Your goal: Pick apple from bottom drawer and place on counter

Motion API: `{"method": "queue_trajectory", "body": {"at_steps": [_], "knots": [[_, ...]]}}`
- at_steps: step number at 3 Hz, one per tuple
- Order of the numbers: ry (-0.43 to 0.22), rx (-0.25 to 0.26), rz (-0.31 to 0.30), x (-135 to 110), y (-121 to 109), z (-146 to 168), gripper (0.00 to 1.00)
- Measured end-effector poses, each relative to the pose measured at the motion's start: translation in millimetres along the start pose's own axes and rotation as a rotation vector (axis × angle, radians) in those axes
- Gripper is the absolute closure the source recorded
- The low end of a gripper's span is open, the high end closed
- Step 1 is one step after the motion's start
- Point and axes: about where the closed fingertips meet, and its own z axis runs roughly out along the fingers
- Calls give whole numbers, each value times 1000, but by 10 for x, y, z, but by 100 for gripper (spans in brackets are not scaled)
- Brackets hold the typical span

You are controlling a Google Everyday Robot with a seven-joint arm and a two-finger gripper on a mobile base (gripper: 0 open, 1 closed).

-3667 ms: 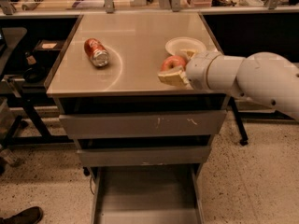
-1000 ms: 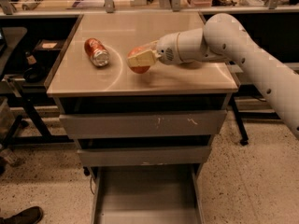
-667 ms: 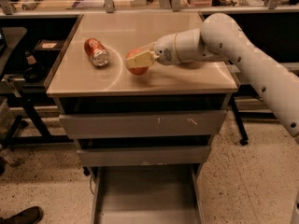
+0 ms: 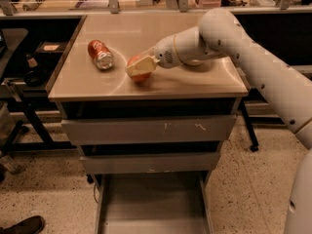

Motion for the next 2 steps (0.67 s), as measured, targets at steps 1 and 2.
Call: {"method": "queue_trajectory", "body": {"at_steps": [1, 2], "knots": [[44, -19, -12, 51, 12, 78, 100], [46, -20, -12, 53, 13, 81, 82]]}}
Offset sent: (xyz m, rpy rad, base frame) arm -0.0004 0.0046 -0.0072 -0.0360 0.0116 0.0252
